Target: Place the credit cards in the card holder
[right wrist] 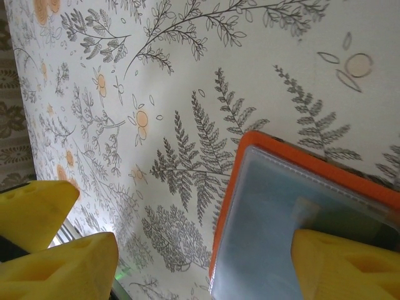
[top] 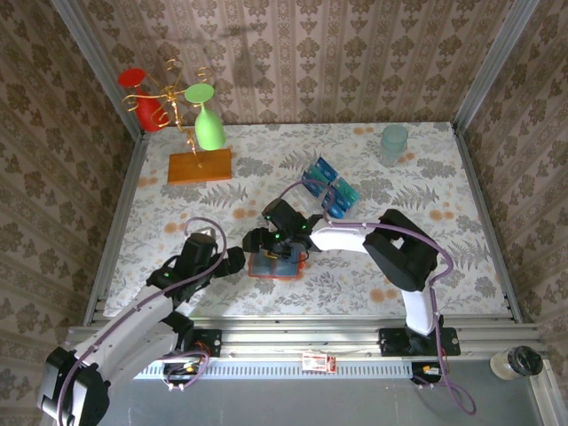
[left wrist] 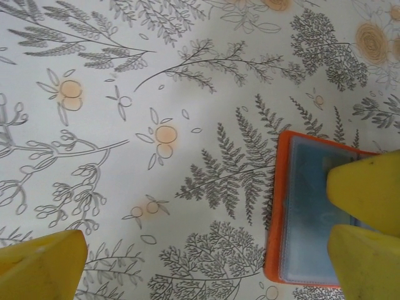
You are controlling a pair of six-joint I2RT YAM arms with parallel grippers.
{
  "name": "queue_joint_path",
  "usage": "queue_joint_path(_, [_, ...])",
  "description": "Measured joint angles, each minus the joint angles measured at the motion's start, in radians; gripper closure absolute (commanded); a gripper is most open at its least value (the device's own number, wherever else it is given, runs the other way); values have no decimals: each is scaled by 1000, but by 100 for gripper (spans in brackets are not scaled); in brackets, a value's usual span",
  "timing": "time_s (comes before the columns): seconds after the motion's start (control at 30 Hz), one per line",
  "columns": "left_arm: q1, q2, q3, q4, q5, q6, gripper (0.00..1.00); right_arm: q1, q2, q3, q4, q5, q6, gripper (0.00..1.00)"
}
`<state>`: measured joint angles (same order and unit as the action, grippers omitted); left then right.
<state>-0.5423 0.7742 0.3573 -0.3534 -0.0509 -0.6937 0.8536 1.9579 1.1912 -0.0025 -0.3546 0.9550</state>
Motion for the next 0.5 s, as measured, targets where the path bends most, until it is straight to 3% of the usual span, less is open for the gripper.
queue_joint_path(0.3, [-38,159,80,68,14,18,0,-55,-173,-135,-4,-14,-31,27])
queue_joint_path(0.5, [-107,246,151,101,-3,33,0,-93,-351,-209,-153,95,-126,27])
